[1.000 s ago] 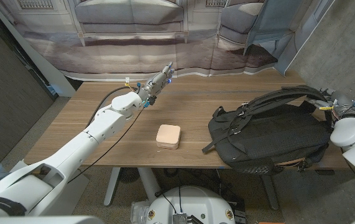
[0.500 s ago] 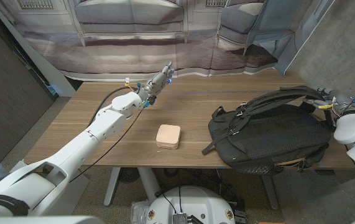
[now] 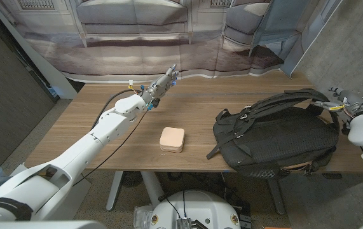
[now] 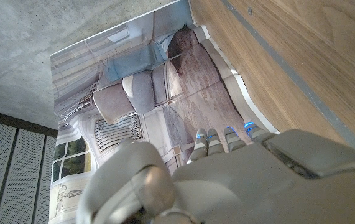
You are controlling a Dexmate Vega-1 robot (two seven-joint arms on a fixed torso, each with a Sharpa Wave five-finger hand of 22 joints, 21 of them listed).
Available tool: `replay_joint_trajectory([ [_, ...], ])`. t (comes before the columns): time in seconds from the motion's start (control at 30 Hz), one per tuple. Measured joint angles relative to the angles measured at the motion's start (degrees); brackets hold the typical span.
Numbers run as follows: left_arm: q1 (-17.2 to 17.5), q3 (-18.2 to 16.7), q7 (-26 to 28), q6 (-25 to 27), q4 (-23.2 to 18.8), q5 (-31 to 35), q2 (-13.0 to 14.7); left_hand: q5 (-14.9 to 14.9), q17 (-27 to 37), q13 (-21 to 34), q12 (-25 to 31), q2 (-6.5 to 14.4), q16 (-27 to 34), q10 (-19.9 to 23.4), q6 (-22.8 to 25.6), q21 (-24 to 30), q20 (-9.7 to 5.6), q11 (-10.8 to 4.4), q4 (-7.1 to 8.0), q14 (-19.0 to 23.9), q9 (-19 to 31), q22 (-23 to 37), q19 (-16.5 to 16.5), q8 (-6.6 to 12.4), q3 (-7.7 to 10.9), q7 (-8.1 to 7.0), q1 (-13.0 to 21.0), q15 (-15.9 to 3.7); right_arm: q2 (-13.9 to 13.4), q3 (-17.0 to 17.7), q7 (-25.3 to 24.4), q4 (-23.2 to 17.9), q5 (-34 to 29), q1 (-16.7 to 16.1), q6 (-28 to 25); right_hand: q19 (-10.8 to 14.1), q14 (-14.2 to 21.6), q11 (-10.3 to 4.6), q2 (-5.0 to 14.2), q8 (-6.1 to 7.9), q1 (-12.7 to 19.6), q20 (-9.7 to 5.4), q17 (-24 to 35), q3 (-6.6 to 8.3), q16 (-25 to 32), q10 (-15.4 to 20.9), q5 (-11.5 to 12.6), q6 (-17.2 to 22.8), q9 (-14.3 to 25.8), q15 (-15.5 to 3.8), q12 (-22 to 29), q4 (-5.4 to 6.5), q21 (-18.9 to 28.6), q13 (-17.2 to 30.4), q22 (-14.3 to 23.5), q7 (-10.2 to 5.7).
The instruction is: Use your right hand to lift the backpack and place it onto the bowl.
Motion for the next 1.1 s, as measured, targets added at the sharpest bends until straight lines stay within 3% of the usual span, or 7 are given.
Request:
replay_joint_trajectory([
  [0.63, -0.02, -0.04, -0.77, -1.02, 1.28, -0.24, -0.50, 0.00, 0.00, 0.00, 0.00, 0.00, 0.00, 0.00, 0.00, 0.00, 0.00, 0.00, -0.14, 0.00, 0.00, 0.00, 0.00, 0.00, -0.14, 0.00, 0.00, 0.00, -2.53, 5.12, 7.61, -5.65, -4.82, -3.33, -5.23, -0.66, -1.11, 0.50, -0.59, 0.27, -2.29, 0.66, -0.84, -1.37, 0.00, -1.72, 0.90, -1.43, -0.25, 0.50, 0.00, 0.80, -1.14, -0.79, 0.00, 0.75],
  [1.07, -0.61, 0.17, -1.19, -1.44, 2.10, -0.15, -1.03, 0.00, 0.00, 0.00, 0.00, 0.00, 0.00, 0.00, 0.00, 0.00, 0.00, 0.00, -0.14, 0.00, 0.00, 0.00, 0.00, 0.00, -0.14, 0.00, 0.00, 0.00, -1.22, 7.72, 11.09, -8.11, -8.92, -4.77, -6.01, -0.44, -1.10, 0.50, -0.46, 0.70, -3.03, 0.87, -1.37, -1.85, 0.45, -1.72, 1.33, -1.43, -0.24, 0.50, 0.45, 1.28, -1.59, -1.05, 0.01, 0.75],
  [1.1, -0.62, 0.17, -1.19, -1.45, 2.11, -0.15, -1.04, 0.00, 0.00, 0.00, 0.00, 0.00, 0.00, 0.00, 0.00, 0.00, 0.00, 0.00, -0.14, 0.00, 0.00, 0.00, 0.00, 0.00, -0.14, 0.00, 0.00, 0.00, -0.11, 8.75, 11.34, -9.07, -9.27, -5.20, -6.01, -0.44, -1.10, 0.50, -0.48, 0.70, -3.64, 0.87, -1.37, -1.85, 0.45, -1.71, 1.33, -1.43, -0.24, 0.50, 0.45, 1.28, -1.59, -1.05, 0.00, 0.74],
])
